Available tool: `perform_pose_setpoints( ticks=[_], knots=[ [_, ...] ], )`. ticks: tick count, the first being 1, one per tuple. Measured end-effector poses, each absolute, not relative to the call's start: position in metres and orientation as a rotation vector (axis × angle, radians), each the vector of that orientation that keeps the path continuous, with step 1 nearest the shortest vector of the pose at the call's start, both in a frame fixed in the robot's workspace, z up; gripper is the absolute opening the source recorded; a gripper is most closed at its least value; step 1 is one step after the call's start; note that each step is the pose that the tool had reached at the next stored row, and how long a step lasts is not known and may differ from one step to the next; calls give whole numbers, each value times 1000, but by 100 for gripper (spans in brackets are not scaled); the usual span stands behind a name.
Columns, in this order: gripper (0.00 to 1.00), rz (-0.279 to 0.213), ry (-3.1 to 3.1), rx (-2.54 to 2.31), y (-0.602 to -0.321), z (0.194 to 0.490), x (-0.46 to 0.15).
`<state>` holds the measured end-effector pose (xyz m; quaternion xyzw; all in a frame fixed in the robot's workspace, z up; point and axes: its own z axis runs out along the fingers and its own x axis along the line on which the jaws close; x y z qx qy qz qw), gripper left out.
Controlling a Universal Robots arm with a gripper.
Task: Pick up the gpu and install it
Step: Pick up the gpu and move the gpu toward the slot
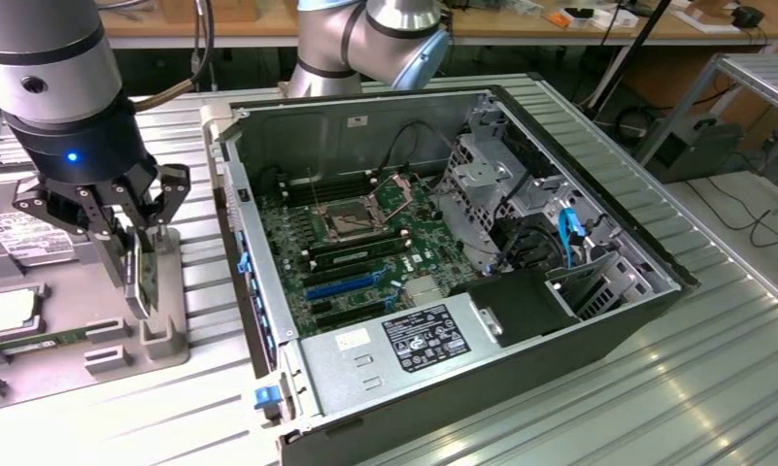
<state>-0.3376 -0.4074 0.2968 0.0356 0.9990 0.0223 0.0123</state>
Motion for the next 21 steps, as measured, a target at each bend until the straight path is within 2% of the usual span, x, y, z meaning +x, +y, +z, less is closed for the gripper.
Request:
perform_pose_setpoints(
  ticks=[6,10,16,21],
  knots=[
    [27,71,3114,111,-407,300,-338],
    [27,71,3114,111,-407,312,-338],
    [27,71,3114,111,-407,336,-338],
    [27,71,3114,112,-407,376,-338]
  ],
)
